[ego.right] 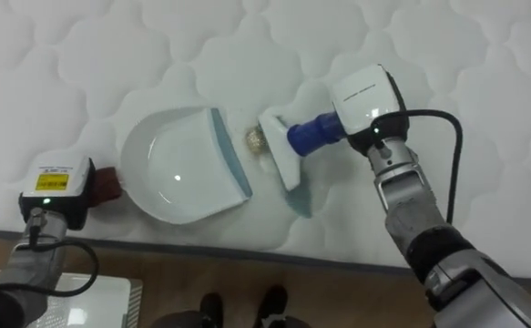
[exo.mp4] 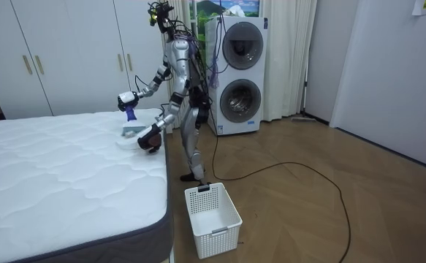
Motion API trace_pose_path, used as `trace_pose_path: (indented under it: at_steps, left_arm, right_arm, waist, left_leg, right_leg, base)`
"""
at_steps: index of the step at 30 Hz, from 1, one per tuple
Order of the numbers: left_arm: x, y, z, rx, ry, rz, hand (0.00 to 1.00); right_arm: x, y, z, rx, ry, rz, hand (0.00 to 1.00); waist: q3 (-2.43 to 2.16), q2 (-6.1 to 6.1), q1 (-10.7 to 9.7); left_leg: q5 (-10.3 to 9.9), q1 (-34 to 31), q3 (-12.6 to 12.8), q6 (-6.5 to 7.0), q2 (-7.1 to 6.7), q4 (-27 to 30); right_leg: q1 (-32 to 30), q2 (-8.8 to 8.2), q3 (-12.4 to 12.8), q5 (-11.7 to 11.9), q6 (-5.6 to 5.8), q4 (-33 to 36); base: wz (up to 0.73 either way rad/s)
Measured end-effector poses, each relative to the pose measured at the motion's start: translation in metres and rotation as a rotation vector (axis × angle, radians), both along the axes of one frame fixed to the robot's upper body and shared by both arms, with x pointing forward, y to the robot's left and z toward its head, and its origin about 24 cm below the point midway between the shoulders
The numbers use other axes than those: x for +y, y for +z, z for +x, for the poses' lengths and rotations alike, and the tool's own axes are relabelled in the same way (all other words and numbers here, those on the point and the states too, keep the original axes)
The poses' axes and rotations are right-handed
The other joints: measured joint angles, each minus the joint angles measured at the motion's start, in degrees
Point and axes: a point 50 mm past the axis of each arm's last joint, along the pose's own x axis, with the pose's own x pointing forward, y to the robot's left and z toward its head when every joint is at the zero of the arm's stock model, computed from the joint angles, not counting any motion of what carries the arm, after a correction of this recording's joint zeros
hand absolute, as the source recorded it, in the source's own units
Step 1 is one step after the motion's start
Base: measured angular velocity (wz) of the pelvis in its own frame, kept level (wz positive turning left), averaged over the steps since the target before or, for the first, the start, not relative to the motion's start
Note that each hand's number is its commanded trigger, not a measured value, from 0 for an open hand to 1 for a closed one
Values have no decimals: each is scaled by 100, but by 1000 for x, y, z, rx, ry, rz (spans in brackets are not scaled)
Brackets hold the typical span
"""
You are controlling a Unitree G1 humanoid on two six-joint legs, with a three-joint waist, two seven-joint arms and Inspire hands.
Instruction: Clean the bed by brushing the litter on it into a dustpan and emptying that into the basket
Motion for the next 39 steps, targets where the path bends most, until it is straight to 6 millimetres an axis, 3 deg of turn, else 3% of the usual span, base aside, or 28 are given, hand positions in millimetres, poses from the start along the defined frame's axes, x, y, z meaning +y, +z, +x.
trace_pose_path:
  at_steps: [6,22,31,39]
  left_arm:
    - [-2,-2,-1,4,7,-13,100]
    - [-9,-4,-1,2,2,-21,100]
    - [-11,-5,-1,5,-1,-19,100]
    - [-11,-6,-2,8,0,-21,100]
  right_arm:
    - [16,-3,0,30,12,112,100]
    - [35,6,3,40,73,200,100]
    - [61,5,0,82,137,258,100]
    - [67,8,0,92,170,258,100]
  waist:
    - [3,59,-12]
    - [-12,212,31]
    - [-13,235,16]
    - [-19,238,10]
  left_leg:
    - [2,2,0,2,0,3]
    - [88,76,8,-17,-38,-166]
    - [100,125,18,-12,-48,-193]
    - [107,137,13,-3,-63,-160]
  right_leg:
    - [1,-4,14,-1,1,18]
    - [6,-18,10,0,0,-47]
    - [44,-33,39,0,0,-10]
    - [45,-48,32,0,0,5]
  base:
    - [0]
    - [0]
    - [-1]
    - [0]
